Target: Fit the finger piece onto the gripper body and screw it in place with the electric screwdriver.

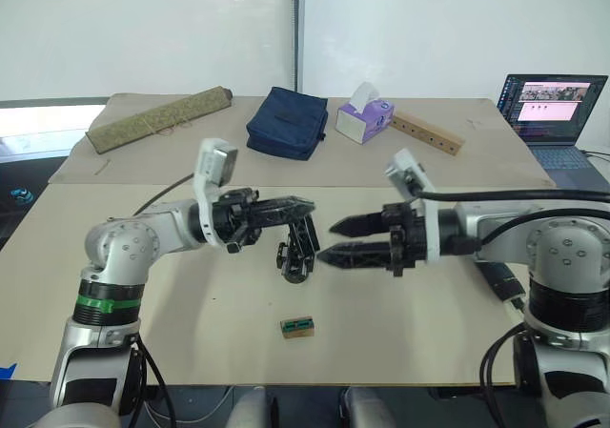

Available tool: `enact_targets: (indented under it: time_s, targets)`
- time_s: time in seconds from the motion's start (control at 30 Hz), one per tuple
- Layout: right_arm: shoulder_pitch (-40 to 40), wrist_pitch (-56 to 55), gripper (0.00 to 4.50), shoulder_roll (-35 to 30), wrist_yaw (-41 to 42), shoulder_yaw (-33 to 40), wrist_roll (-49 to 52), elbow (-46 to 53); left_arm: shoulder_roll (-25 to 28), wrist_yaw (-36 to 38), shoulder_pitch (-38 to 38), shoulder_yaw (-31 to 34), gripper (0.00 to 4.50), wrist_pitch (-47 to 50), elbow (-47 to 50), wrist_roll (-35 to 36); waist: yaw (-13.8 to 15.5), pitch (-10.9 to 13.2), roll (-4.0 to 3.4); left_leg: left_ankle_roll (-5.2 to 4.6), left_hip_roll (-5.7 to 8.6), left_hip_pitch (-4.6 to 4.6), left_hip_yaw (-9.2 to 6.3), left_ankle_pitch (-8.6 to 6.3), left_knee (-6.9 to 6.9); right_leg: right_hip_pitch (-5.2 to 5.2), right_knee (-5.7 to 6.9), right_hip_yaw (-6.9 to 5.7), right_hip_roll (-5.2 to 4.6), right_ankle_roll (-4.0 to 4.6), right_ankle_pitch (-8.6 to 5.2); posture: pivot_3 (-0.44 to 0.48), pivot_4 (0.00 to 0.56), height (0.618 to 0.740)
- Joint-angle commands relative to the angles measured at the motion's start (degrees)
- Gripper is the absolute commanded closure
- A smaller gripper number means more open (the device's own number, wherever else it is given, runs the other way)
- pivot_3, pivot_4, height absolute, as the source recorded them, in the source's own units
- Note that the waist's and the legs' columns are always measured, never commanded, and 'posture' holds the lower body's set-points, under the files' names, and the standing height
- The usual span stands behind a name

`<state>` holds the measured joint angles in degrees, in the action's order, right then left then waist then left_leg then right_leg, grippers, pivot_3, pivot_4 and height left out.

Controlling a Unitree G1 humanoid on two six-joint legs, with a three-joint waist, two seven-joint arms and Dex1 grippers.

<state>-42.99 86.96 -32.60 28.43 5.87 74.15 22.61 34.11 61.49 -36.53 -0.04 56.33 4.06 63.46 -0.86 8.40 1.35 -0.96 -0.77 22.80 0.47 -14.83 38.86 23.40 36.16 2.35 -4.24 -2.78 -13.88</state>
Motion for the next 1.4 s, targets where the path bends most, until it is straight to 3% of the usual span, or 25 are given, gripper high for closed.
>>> enact_targets:
  time_s: [0.03, 0.37, 0.47, 0.7, 0.8, 1.07, 1.1, 1.33, 1.37, 1.4]
  targets:
    - [-1.9, -0.4, 0.01, 0.8, -7.3, 0.9, 12.0, -3.2, 0.4, 4.2, -1.0, -1.3, 4.50, -0.8, 2.3, -1.9, 0.0, 0.0, 0.00, 0.00, 0.00, 0.03, 0.00, 0.00, 0.02, 0.02, -0.01, 0.00, -0.04, -0.01, 0.01, 0.000, 0.150, 0.740]
    - [-1.1, -7.1, 0.01, -1.5, -21.5, -6.5, 23.2, -3.3, -1.7, 5.1, -1.1, -2.2, 4.50, -0.2, 2.2, -4.7, 0.0, 0.0, 0.01, -0.01, -0.02, 0.09, -0.01, 0.00, 0.03, 0.05, -0.02, -0.01, -0.05, -0.05, 0.01, 0.000, 0.150, 0.740]
    - [-1.1, -9.4, 0.80, -2.4, -23.6, -8.0, 25.3, -3.1, -1.6, 5.7, -0.6, -2.6, 4.50, 0.2, 2.7, -5.3, 0.0, 0.0, 0.01, -0.01, -0.02, 0.10, -0.01, 0.00, 0.03, 0.08, -0.01, -0.01, -0.03, -0.05, 0.01, 0.000, 0.150, 0.740]
    - [0.7, -12.7, 3.28, -5.5, -24.7, -11.4, 29.0, -0.6, -2.7, 4.8, -0.6, -1.5, 4.50, 0.0, 2.3, -5.0, 0.0, 0.0, 0.02, -0.01, -0.04, 0.14, -0.01, 0.00, 0.04, 0.09, -0.03, -0.01, -0.04, -0.05, 0.01, 0.000, 0.150, 0.740]
    - [1.2, -13.4, 4.08, -6.6, -24.0, -12.0, 28.4, -0.1, -3.1, 4.2, -1.1, -0.8, 4.50, 0.1, 1.6, -5.0, 0.0, 0.0, 0.05, -0.01, -0.04, 0.15, -0.02, 0.00, 0.06, 0.09, -0.03, -0.01, -0.04, -0.05, 0.01, 0.000, 0.150, 0.740]
    - [3.1, -14.1, 4.09, -9.1, -20.0, -12.3, 25.9, 0.9, -2.4, 3.8, -2.5, 0.8, 4.50, 1.9, 0.8, -4.0, 0.0, 0.0, 0.05, -0.02, -0.04, 0.18, -0.02, 0.00, 0.06, 0.11, -0.04, -0.01, -0.02, -0.05, 0.01, 0.000, 0.150, 0.740]
    - [3.3, -14.6, 4.09, -9.0, -19.5, -12.1, 25.2, 1.1, -2.2, 3.6, -2.8, 1.3, 3.52, 2.6, 1.0, -3.1, 0.0, 0.0, 0.07, -0.02, -0.04, 0.18, -0.02, 0.00, 0.06, 0.11, -0.04, -0.01, -0.02, -0.05, 0.01, 0.000, 0.150, 0.740]
    - [4.7, -18.0, 4.09, -9.1, -15.8, -9.1, 20.4, 1.1, 1.9, 7.6, -1.5, 4.8, 0.30, -5.3, 1.8, -8.2, 0.0, 0.1, 0.10, -0.02, -0.05, 0.28, -0.04, 0.01, 0.07, 0.25, 0.01, -0.01, -0.01, -0.06, 0.01, 0.000, 0.150, 0.740]
    - [5.2, -18.3, 4.09, -9.3, -14.8, -8.7, 19.4, 1.2, 2.9, 8.5, -1.3, 5.5, 0.01, -6.6, 1.2, -9.0, -0.1, 0.1, 0.10, -0.02, -0.03, 0.32, -0.03, 0.01, 0.07, 0.30, 0.02, -0.01, 0.00, -0.05, 0.01, 0.000, 0.150, 0.740]
    - [5.9, -18.9, 4.09, -9.6, -13.4, -8.1, 17.9, 1.4, 4.3, 9.6, -1.0, 5.9, 0.00, -8.3, 0.3, -10.2, 0.0, 0.1, 0.10, -0.02, -0.03, 0.39, -0.01, 0.01, 0.07, 0.41, 0.04, 0.01, 0.03, -0.04, 0.02, 0.000, 0.150, 0.740]
